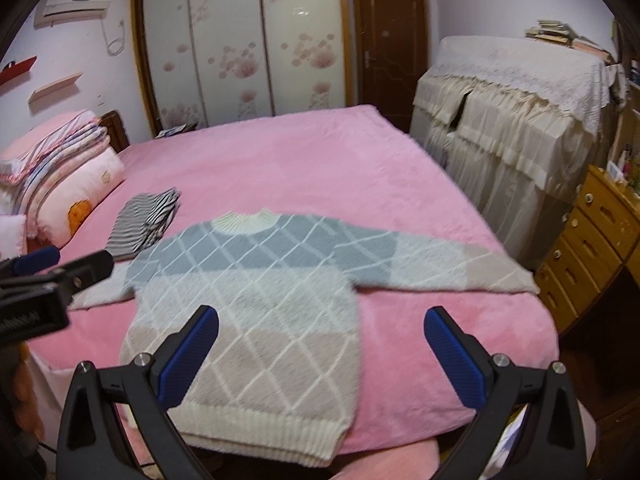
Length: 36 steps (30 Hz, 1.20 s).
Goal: Fold small clothes
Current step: 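Move the right gripper to the sweater sleeve cuff and grasp it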
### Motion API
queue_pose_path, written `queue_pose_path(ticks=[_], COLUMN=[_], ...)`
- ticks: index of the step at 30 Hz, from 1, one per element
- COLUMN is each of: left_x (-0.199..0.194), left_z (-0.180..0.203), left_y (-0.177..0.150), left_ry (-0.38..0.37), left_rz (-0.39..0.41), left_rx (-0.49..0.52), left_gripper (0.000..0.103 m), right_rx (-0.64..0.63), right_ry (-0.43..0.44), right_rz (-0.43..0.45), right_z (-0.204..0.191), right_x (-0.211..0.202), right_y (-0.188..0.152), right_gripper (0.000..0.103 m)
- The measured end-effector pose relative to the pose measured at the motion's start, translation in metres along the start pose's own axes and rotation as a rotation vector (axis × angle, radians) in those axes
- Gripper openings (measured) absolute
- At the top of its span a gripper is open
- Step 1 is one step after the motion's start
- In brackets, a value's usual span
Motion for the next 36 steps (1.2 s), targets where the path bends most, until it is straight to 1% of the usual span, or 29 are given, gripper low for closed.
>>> queue_pose_path(ticks=[2,6,8,12,14,18,21,25,27,32,36], left_x=[0.000,0.003,0.007,0.022,0.032,0.058,0.084,0.130,0.155,0.201,0.233], left_z=[0.012,0.049,0.064,0.098,0.114,0.151,0.173,0.201,0.214,0.233,0.247], left_y=[0.012,0.037,0.045,0.064,0.073,0.086,0.085,0.075,0.067,0.048,0.034], left_ry=[-0.020,-0.099,-0.112,-0.098,-0.075,-0.066,-0.065,-0.082,-0.083,-0.067,-0.065], left_rz=[0.011,0.033,0.035,0.052,0.060,0.075,0.057,-0.007,-0.033,-0.080,-0.114], left_rx=[0.012,0.041,0.052,0.114,0.144,0.181,0.193,0.186,0.187,0.184,0.173], left_gripper=[0.102,0.102,0.102,0.102,0.102,0.102,0.102,0.102,0.102,0.102,0.102], right_rx=[0.015,0.066,0.093,0.124,0.144,0.196,0.235,0.278,0.294,0.323,0.344], right_ry=[-0.023,-0.069,-0.092,-0.155,-0.179,-0.198,-0.204,-0.197,-0.209,-0.222,-0.235], right_rz=[0.015,0.036,0.044,0.059,0.062,0.052,0.024,-0.019,-0.043,-0.077,-0.093], right_z=[0.017,0.061,0.085,0.135,0.160,0.205,0.235,0.266,0.280,0.306,0.327], right_x=[-0.001,-0.001,0.001,0.004,0.007,0.020,0.039,0.066,0.081,0.104,0.116], right_y=[0.007,0.018,0.023,0.032,0.037,0.042,0.041,0.036,0.033,0.023,0.015], right_gripper=[0.103,0.103,0.103,0.100,0.099,0.095,0.090,0.084,0.081,0.076,0.075])
Point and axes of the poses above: each gripper's, at about its wrist camera, not at the fingertips, and x roughly the way its jaws point, z to its right, y to its top, the point moved 9 cm from there along x, roughly the way its jaws point, and after that the axes turned 5 degrees about -x, right-handed, at the moved point
